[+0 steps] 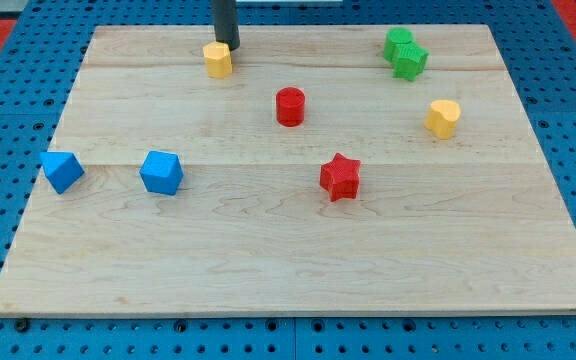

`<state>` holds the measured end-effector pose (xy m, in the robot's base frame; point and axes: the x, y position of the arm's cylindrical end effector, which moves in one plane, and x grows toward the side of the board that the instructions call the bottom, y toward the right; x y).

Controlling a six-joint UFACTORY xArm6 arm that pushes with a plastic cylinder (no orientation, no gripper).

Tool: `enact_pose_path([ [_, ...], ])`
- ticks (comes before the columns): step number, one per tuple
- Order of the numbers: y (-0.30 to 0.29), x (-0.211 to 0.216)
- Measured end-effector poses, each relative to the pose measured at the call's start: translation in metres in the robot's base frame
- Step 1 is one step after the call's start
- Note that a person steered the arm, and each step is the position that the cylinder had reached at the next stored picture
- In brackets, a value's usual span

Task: Place the yellow hexagon diagonally to the red circle

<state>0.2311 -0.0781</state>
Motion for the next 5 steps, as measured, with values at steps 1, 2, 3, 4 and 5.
enact_pose_path([
  [1, 0.007, -0.001],
  [2, 0.091, -0.012],
  [3, 0.167, -0.027],
  [4, 0.275, -0.030],
  [5, 0.333, -0.030],
])
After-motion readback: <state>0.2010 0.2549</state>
